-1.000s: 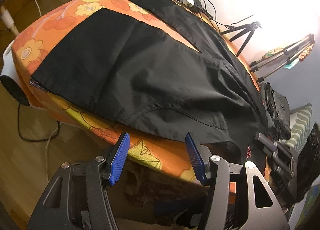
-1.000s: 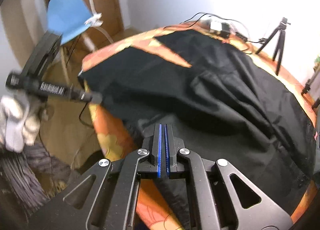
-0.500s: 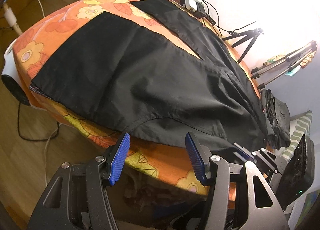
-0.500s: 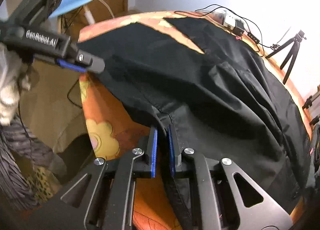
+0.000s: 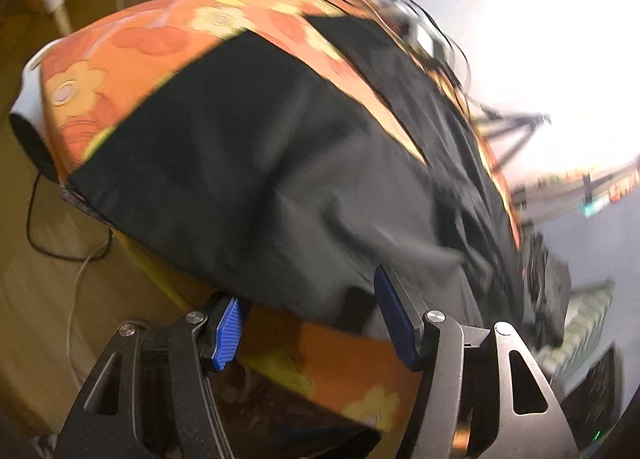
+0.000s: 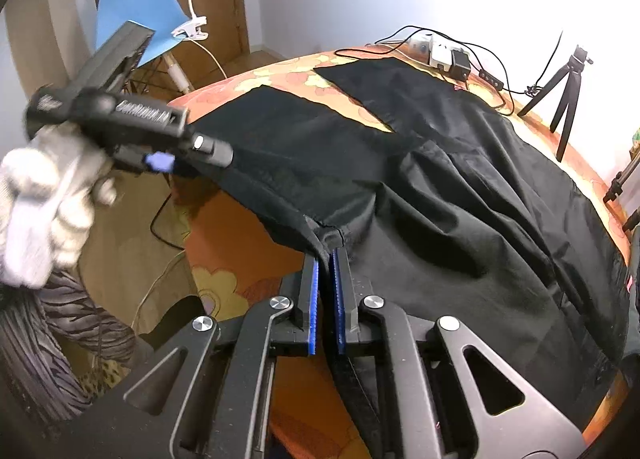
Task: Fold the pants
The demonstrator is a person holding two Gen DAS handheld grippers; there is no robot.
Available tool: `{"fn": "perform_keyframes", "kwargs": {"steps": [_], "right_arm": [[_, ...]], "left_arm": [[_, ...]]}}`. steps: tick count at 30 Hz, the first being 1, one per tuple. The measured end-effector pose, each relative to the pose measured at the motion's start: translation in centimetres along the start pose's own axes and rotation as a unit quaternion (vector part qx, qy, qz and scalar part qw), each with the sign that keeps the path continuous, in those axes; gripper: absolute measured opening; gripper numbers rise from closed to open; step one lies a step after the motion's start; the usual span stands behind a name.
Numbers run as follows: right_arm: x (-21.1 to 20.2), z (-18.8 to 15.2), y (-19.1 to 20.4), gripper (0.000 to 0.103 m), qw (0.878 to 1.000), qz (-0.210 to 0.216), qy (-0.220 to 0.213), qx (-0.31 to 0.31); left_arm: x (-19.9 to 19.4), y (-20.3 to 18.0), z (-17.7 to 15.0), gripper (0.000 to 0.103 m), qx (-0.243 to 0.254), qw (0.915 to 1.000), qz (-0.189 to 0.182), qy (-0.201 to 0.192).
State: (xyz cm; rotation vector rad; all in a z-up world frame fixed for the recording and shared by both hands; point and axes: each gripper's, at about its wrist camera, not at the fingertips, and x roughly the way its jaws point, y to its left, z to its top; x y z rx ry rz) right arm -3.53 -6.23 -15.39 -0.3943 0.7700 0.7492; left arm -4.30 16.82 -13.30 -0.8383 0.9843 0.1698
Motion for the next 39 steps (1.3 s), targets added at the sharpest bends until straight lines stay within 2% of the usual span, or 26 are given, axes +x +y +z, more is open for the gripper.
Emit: {"fn": "perform_keyframes", "kwargs": {"steps": [2,3,4,5,8,9,10,11,12,13,21,28,32,39], "right_arm": [[-0.3,-0.3,0.1,0.007,1.000,0.003,0.000,-0.002],[-0.4,-0.5,0.1,0.007,1.000,0.004,0.000,-0.003],[-0.4,-0.6,0.1,0.007,1.000,0.004,0.001,-0.003],[-0.4,-0.8,0.0,0.007,1.000,0.004,0.002,-0.003],[-0.1,-1.4,0.0,0.009,1.000,0.006,0.009,0.002],[-0.1,-1.7,0.0,0.015,1.000,0.007,0.013,0.001],[-0.2,-2.0,0.1,0.026,1.000,0.004,0.015,-0.002],[-0.4,-2.5,0.2,0.033,1.000,-0.002,0.015,-0.005],[-0.7,-3.1,0.1,0.049,1.000,-0.010,0.014,-0.006],[-1.1,-3.5,0.0,0.054,1.000,-0.016,0.012,-0.006],[-5.1,-8.9,-4.3,0.055,0.998,-0.046,0.019,0.049],[-6.2,-13.2,-3.5,0.055,0.996,-0.078,0.048,0.021],[-6.2,-14.1,-2.9,0.055,0.994,-0.093,0.057,0.001],[-5.2,-13.4,-2.2,0.055,0.992,-0.107,0.063,-0.019]], "left_arm": [[-0.5,0.4,0.6,0.053,-0.004,0.9996,0.003,-0.028],[-0.7,0.4,0.9,0.044,-0.002,0.9992,0.004,-0.039],[-0.9,0.2,1.2,0.027,0.003,0.9988,0.006,-0.049],[-1.1,0.1,1.5,0.020,0.008,0.9983,0.006,-0.058],[-1.6,-0.4,2.2,0.016,0.022,0.9967,0.000,-0.078],[-1.8,-0.6,2.4,0.015,0.028,0.9962,-0.001,-0.083],[-2.0,-0.9,2.7,0.012,0.036,0.9954,-0.002,-0.089],[-2.3,-1.2,2.9,0.011,0.043,0.9946,-0.003,-0.094],[-2.6,-1.5,3.2,0.011,0.052,0.9936,-0.007,-0.100],[-2.7,-1.8,3.4,0.009,0.058,0.9929,-0.007,-0.104],[-2.9,-4.6,5.8,0.007,0.096,0.9882,-0.021,-0.118],[-2.6,-7.8,6.2,0.006,0.125,0.9834,-0.031,-0.128],[-2.6,-8.3,6.0,0.006,0.127,0.9824,-0.036,-0.132],[-3.4,-8.0,6.1,0.005,0.118,0.9820,-0.035,-0.144]]}}
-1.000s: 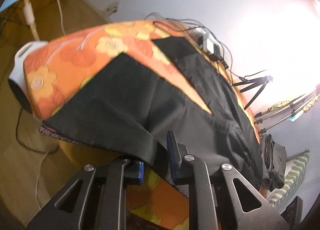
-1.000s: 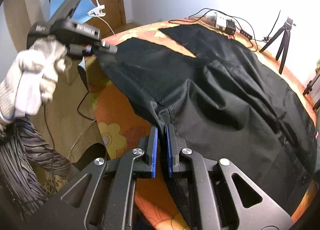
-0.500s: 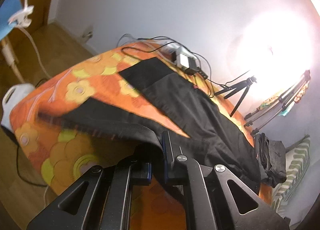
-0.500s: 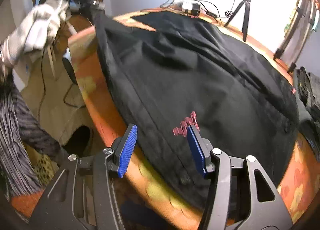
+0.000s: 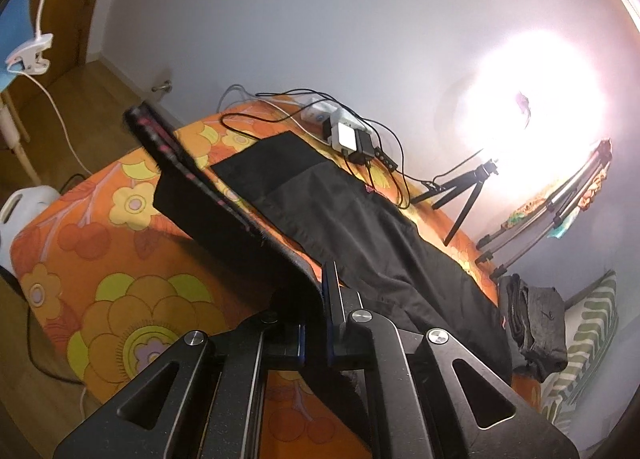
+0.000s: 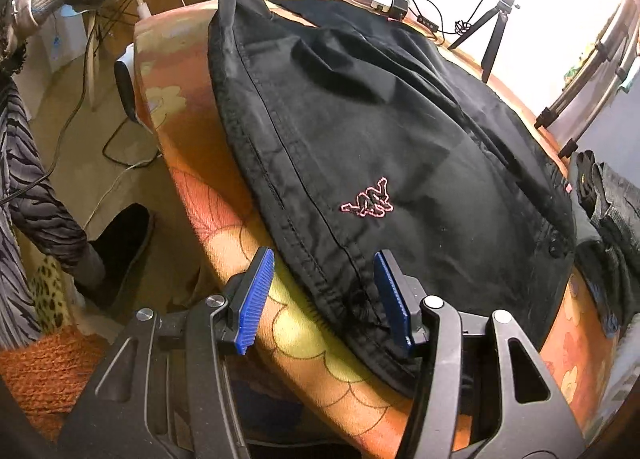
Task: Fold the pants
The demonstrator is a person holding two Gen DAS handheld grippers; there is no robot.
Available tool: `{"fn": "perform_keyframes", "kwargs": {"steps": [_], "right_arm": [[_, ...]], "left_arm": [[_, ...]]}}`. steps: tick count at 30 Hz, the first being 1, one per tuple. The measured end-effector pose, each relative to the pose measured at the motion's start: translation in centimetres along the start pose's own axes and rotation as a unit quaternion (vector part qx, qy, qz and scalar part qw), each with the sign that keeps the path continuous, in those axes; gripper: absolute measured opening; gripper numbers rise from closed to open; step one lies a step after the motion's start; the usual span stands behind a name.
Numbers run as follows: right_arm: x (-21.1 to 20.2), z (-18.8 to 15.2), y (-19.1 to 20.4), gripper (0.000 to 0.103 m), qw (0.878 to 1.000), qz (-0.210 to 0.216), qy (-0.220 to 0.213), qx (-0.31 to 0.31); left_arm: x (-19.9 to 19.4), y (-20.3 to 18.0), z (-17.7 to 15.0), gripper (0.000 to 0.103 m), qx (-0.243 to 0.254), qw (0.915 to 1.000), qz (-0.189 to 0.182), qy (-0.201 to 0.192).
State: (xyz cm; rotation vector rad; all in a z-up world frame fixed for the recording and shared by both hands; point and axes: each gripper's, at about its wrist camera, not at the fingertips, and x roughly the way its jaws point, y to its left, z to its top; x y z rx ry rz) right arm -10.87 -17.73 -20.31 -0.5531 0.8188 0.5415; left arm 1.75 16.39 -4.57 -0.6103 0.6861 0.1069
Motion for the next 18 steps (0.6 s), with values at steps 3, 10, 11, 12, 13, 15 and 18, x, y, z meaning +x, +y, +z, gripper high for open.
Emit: {"fn": "perform_keyframes", "kwargs": {"steps": [3,10,11,12,13,15,18], "right_arm": [[0.1,0.1,-0.3,0.050,1.000,0.009,0.004,0.014],[0.3,0.4,0.1,0.014,1.000,0.021,0.008,0.008],[0.4,0.5,0.3,0.012,1.000,0.021,0.009,0.004],[0.4,0.6,0.5,0.008,1.000,0.012,0.009,-0.001],[0.4,0.7,0.7,0.004,1.000,0.006,0.008,-0.005],[0.1,1.0,0.7,0.003,1.000,0.001,0.005,-0.001],[-1.1,1.7,-0.2,0.003,0.999,-0.023,-0.018,0.021]], "left_arm": [[0.0,0.1,0.1,0.005,-0.004,1.0000,-0.002,0.003],[-0.1,0.1,0.3,0.004,-0.007,0.9999,-0.007,0.001],[-0.1,0.0,0.3,0.004,-0.005,1.0000,-0.007,0.000],[-0.2,-0.1,0.2,0.004,-0.002,1.0000,-0.007,-0.001],[-0.3,-0.1,0.2,0.004,0.001,1.0000,-0.006,-0.003],[-0.5,-0.2,0.3,0.004,0.000,1.0000,-0.008,-0.004],[-0.8,-0.2,0.5,0.004,-0.007,0.9999,-0.012,-0.006]]}}
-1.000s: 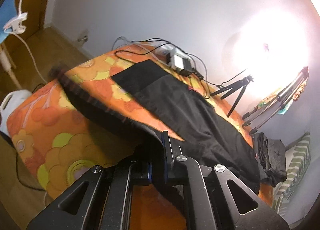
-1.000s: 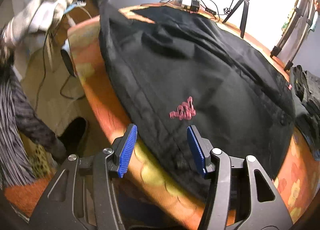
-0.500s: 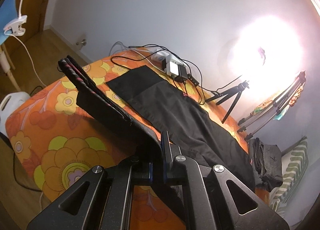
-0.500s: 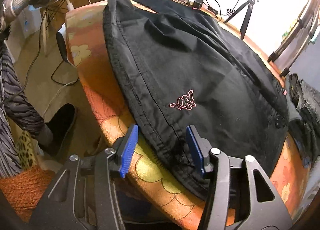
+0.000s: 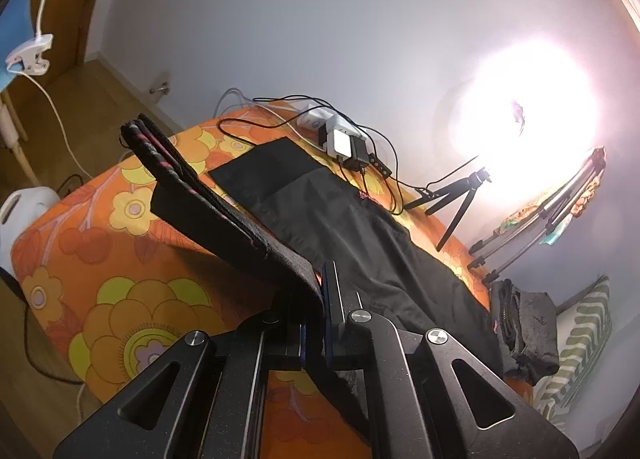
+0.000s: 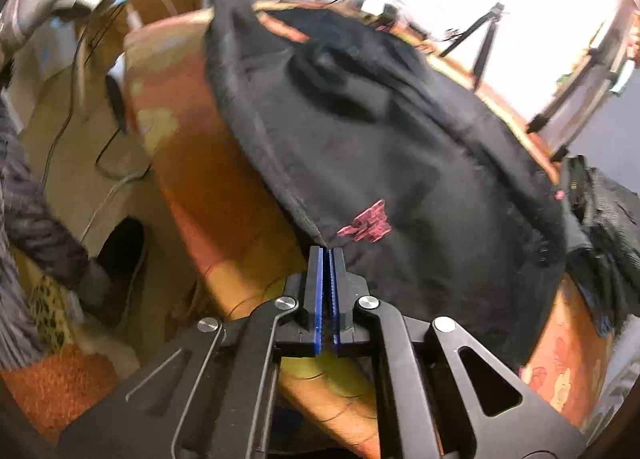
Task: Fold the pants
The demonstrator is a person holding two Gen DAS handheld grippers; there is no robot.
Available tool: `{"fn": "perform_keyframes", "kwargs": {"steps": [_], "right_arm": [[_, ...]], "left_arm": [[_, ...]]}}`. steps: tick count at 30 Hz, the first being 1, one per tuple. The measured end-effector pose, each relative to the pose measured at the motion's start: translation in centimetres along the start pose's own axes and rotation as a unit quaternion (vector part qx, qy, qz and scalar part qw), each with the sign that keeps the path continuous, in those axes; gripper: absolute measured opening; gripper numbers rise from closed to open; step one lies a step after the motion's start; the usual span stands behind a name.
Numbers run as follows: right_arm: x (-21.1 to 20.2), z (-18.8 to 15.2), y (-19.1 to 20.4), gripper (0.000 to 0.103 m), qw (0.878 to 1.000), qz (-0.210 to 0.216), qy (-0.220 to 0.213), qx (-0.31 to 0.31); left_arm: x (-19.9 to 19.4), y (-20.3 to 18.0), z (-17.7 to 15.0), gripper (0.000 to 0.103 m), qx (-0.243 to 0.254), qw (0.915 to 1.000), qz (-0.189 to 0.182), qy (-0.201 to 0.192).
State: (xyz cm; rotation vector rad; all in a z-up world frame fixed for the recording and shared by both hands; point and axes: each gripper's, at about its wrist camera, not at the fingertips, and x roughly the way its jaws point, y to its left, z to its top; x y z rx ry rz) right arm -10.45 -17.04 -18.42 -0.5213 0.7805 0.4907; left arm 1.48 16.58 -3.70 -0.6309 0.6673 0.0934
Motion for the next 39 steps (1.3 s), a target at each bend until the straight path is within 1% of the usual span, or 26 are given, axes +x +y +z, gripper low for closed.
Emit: {"fn": "perform_keyframes", "kwargs": {"steps": [5,9,11,14,21,23,25,29,33,35,39], "right_arm": [[-2.8,1.9,-3.0,0.003,0.998,-0.034,-0.042,0.045],[-4.2,3.8,-4.9,0.003,0.994,-0.069,-0.066,0.048],[-4.2,4.9,-6.3,0.002,0.993,-0.086,-0.069,0.048],[-3.7,6.5,-8.6,0.002,0.991,-0.096,-0.071,0.055],[-1.8,11.8,-12.7,0.002,0.986,-0.148,-0.070,0.022],[-0.8,13.5,-14.4,0.002,0.984,-0.163,-0.065,0.011],[0.4,15.1,-16.2,0.002,0.984,-0.169,-0.059,0.011],[4.5,18.1,-19.4,0.002,0.983,-0.180,-0.037,0.005],[9.4,19.8,-21.8,0.002,0.984,-0.179,-0.010,0.000],[12.1,20.4,-23.3,0.000,0.985,-0.174,0.007,0.005],[16.4,21.2,-25.6,0.000,0.983,-0.182,0.029,0.008]], "left_arm": [[-0.8,-0.8,0.7,0.004,0.003,0.9999,-0.006,-0.011],[-0.7,-1.6,1.5,0.004,0.014,0.9997,-0.005,-0.018],[-0.3,-1.9,2.0,0.004,0.022,0.9996,-0.001,-0.019],[0.6,-2.4,2.8,0.004,0.028,0.9994,0.000,-0.020],[4.5,-4.4,5.4,0.004,0.049,0.9986,0.008,-0.018],[5.7,-5.3,6.1,0.004,0.068,0.9974,0.011,-0.023],[7.2,-6.0,6.9,0.004,0.082,0.9961,0.017,-0.027],[11.7,-6.9,8.5,0.004,0.096,0.9948,0.031,-0.016],[16.4,-7.3,9.6,0.004,0.095,0.9943,0.047,0.001],[18.9,-7.5,10.0,0.004,0.100,0.9931,0.060,0.008],[23.3,-7.9,10.1,0.004,0.112,0.9898,0.084,0.025]]}}
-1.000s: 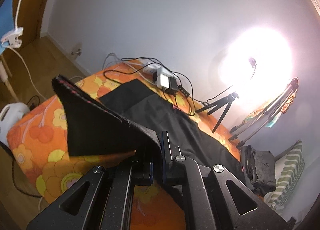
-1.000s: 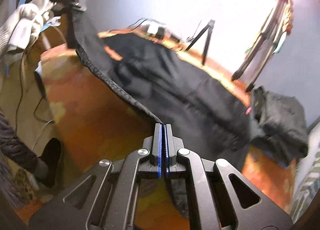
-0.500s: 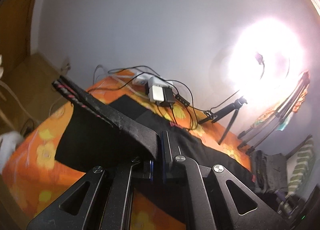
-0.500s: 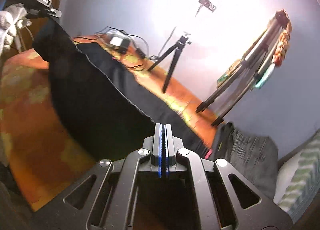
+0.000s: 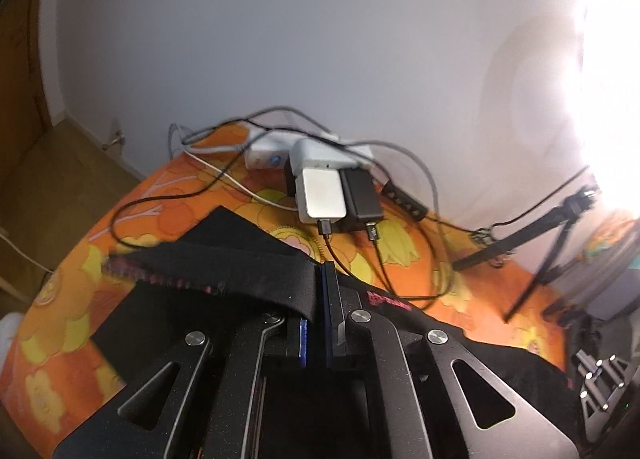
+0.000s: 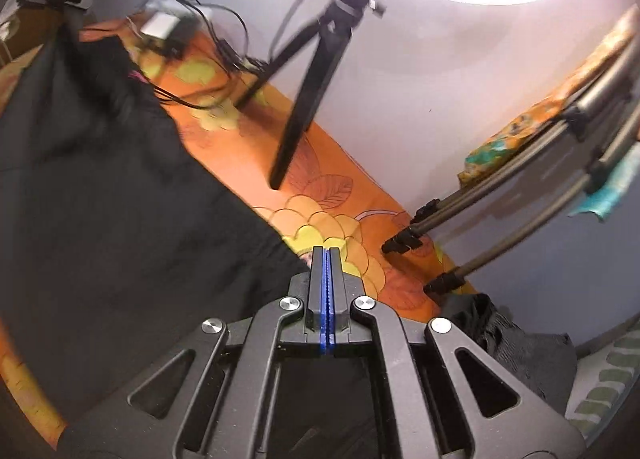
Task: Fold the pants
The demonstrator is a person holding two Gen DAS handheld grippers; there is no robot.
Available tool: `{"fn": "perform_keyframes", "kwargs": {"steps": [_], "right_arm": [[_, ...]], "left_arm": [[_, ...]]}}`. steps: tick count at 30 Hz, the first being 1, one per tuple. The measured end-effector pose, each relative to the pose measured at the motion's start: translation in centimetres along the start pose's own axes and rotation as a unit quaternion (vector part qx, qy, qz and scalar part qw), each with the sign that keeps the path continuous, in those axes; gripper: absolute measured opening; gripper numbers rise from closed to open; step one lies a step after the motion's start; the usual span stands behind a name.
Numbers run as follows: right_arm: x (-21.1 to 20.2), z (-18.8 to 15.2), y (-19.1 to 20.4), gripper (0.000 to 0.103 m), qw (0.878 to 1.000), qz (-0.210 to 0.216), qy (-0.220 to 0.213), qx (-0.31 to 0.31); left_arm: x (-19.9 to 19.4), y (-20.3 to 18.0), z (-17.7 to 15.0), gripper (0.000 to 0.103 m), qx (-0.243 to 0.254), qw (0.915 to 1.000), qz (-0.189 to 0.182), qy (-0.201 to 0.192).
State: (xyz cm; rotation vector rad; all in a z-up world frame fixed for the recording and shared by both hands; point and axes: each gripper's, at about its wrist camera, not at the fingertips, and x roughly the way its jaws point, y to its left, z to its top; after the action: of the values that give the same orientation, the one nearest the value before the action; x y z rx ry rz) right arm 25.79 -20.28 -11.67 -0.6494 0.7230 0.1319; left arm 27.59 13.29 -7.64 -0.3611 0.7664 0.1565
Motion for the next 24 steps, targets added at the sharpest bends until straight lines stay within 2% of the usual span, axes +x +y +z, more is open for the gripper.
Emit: {"fn": "perform_keyframes", "kwargs": {"steps": [3,6,8,9,10,12,13,14,16,19,24], "right_arm": [[2.5,0.1,-0.5,0.000,1.000,0.018,0.019,0.012],[3.4,-1.0,-2.1,0.000,0.996,0.073,0.031,0.048],[2.9,-2.6,-3.5,0.006,0.991,0.109,0.037,0.063],[2.7,-3.4,-4.3,0.015,0.989,0.125,0.042,0.070],[2.3,-4.4,-5.2,0.030,0.986,0.144,0.044,0.077],[1.7,-6.2,-7.0,0.049,0.980,0.168,0.044,0.097],[1.4,-7.0,-7.9,0.052,0.976,0.187,0.039,0.106],[1.3,-7.7,-8.5,0.052,0.972,0.208,0.037,0.108],[1.3,-8.1,-8.8,0.055,0.969,0.224,0.039,0.101],[2.6,-7.5,-7.6,0.057,0.964,0.251,0.050,0.077],[5.3,-5.9,-4.6,0.057,0.965,0.250,0.074,0.021]], "left_arm": [[2.7,-0.9,-0.2,0.004,0.015,0.9997,0.015,0.010],[4.0,-1.1,-0.4,0.004,0.017,0.9996,0.014,0.017],[3.9,-1.1,-0.6,0.004,0.024,0.9995,0.014,0.015],[3.9,-1.1,-0.6,0.004,0.028,0.9994,0.013,0.015],[3.7,-1.0,-0.7,0.004,0.032,0.9993,0.014,0.015],[3.5,-0.7,-0.6,0.004,0.034,0.9993,0.011,0.012],[3.2,-0.6,-0.6,0.004,0.036,0.9992,0.011,0.011],[3.0,-0.5,-0.6,0.004,0.037,0.9992,0.011,0.010],[2.8,-0.4,-0.5,0.004,0.041,0.9990,0.014,0.010],[2.4,-0.2,-0.6,0.004,0.041,0.9990,0.019,0.010],[1.7,-0.3,-0.6,0.004,0.041,0.9988,0.024,0.006]]}}
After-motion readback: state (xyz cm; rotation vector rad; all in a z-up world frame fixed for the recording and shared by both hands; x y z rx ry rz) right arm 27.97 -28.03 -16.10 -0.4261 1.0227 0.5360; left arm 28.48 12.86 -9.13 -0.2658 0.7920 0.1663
